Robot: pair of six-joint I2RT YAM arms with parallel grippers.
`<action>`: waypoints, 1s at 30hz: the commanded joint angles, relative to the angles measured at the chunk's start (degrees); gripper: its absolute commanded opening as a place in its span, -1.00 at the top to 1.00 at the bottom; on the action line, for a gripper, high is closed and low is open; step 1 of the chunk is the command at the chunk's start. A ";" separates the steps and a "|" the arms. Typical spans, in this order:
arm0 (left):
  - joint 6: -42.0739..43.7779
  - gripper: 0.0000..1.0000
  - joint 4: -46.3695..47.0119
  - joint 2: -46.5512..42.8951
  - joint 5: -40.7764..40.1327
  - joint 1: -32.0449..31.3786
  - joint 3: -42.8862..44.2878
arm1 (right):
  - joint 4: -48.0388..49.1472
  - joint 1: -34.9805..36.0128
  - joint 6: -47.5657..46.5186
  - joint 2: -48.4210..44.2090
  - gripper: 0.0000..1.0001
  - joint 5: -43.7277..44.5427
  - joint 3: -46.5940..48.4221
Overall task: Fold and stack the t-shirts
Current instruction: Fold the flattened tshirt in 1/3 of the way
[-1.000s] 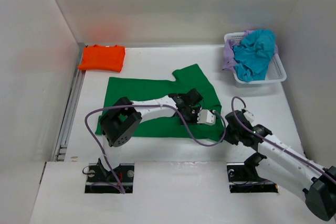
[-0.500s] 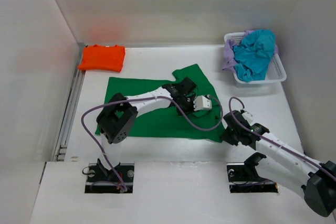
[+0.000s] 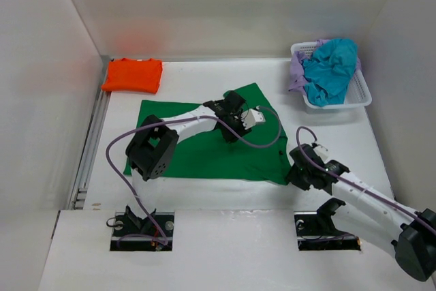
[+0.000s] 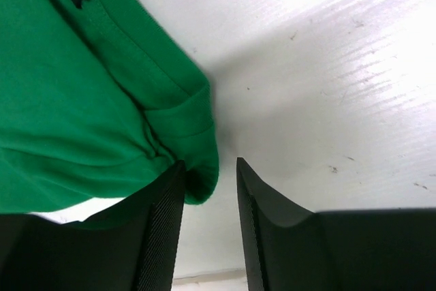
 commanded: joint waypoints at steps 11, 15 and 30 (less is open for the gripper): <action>9.14 0.06 -5.45 -21.69 -11.51 9.47 -14.76 | -10.39 12.13 9.10 -3.77 0.11 4.94 7.50; 16.79 0.02 -7.91 -30.84 -17.31 13.86 -27.24 | -6.98 13.81 10.26 0.35 0.05 3.63 6.27; 30.61 -0.11 -5.56 -41.15 -30.06 18.36 -51.78 | 2.53 3.18 5.51 3.97 0.33 3.18 3.55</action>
